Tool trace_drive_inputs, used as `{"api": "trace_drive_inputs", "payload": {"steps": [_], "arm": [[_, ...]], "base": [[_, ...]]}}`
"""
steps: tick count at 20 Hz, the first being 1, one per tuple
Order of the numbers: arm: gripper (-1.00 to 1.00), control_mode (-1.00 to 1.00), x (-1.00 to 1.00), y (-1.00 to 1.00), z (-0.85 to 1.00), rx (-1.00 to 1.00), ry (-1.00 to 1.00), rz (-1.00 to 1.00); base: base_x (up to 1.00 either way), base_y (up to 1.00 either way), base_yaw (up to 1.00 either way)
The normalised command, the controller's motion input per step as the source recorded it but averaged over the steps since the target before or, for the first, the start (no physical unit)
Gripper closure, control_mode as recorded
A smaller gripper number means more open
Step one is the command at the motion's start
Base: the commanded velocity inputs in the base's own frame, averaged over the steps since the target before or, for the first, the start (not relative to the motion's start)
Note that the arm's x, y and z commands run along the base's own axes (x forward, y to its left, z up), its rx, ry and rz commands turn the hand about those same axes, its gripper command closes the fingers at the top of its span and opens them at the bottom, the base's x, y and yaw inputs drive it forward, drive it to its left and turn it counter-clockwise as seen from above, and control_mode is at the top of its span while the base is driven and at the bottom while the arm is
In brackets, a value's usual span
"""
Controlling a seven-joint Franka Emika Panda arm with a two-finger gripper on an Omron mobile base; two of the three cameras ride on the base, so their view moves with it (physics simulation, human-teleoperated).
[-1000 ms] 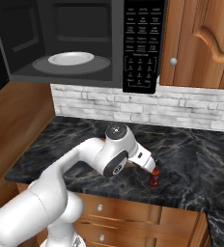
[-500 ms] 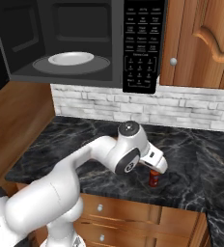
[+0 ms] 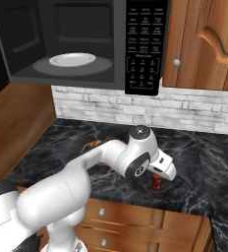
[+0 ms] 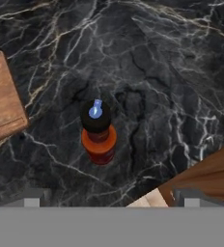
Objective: Retrieve the reheated potato from the microwave, then place the potato, cheese, and condiment on the cutting board.
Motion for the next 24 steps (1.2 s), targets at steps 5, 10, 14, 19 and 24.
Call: {"api": "trace_drive_inputs", "payload": {"steps": [5, 10, 14, 19, 24], "arm": [[-1.00, -1.00, 0.12, 0.00, -0.17, 0.00, 0.02, 0.00], [-1.00, -1.00, 0.19, 0.00, -0.14, 0.00, 0.00, 0.00], [-1.00, -1.00, 0.20, 0.00, -0.13, 0.00, 0.00, 0.00], [-1.00, -1.00, 0.11, 0.00, -0.20, 0.00, 0.00, 0.00], [-1.00, -1.00, 0.07, 0.00, -0.20, 0.00, 0.00, 0.00]], "base": [[0.00, 0.00, 0.00], [0.00, 0.00, 0.00], [0.00, 0.00, 0.00], [0.00, 0.00, 0.00], [0.00, 0.00, 0.00]]}}
